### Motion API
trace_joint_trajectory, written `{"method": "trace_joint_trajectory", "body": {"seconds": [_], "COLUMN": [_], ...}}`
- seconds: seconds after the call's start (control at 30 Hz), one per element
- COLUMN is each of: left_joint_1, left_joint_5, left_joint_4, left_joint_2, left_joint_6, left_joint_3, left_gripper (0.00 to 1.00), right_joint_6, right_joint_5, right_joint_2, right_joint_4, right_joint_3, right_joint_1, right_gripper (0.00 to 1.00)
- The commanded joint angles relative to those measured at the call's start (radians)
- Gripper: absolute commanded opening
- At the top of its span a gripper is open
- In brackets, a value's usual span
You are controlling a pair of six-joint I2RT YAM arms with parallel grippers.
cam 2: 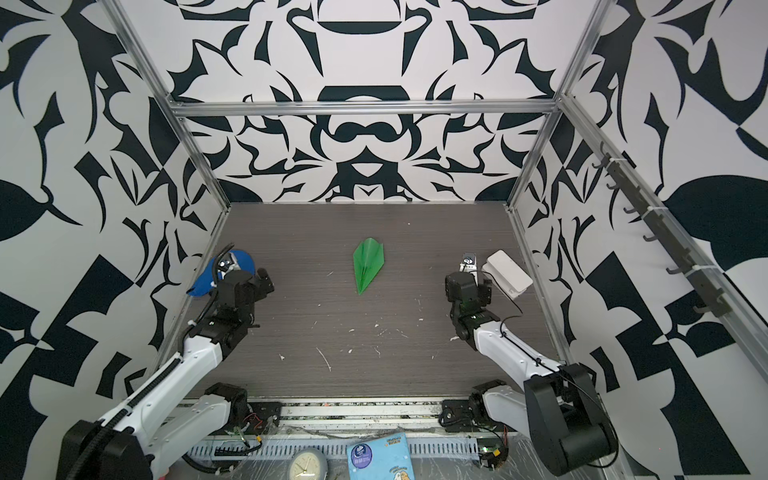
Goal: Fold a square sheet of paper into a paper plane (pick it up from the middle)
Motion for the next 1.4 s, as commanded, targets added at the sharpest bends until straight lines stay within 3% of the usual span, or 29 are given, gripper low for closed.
{"method": "trace_joint_trajectory", "body": {"seconds": [0.0, 0.3, 0.63, 0.8, 0.83, 0.93, 1.1, 1.37], "left_joint_1": [0.051, 0.198, 0.26, 0.27, 0.27, 0.27, 0.27, 0.28], "left_joint_5": [0.056, 0.229, 0.488, 0.515, 0.521, 0.525, 0.494, 0.512], "left_joint_4": [0.26, 0.538, 0.861, 0.988, 1.001, 0.958, 0.799, 0.802], "left_joint_2": [-0.039, 0.173, 0.412, 0.557, 0.58, 0.618, 0.638, 0.645], "left_joint_6": [0.141, 0.201, 0.229, 0.237, 0.24, 0.242, 0.233, 0.227], "left_joint_3": [-0.097, -0.164, -0.192, -0.181, -0.175, -0.136, -0.048, -0.042], "left_gripper": [0.99, 0.99, 1.0, 0.99, 1.0, 1.0, 0.99, 0.99], "right_joint_6": [-0.101, -0.118, -0.118, -0.127, -0.126, -0.1, -0.098, -0.098], "right_joint_5": [-0.06, -0.2, -0.362, -0.436, -0.444, -0.403, -0.394, -0.368], "right_joint_2": [-0.007, 0.179, 0.36, 0.407, 0.404, 0.411, 0.409, 0.411], "right_joint_4": [0.247, 0.517, 0.722, 0.743, 0.728, 0.619, 0.632, 0.635], "right_joint_3": [-0.049, -0.091, -0.118, -0.111, -0.105, -0.045, -0.053, -0.055], "right_joint_1": [-0.009, -0.072, -0.132, -0.145, -0.15, -0.152, -0.155, -0.154], "right_gripper": [0.81, 0.81, 0.83, 0.88, 0.96, 1.0, 1.0, 1.0]}}
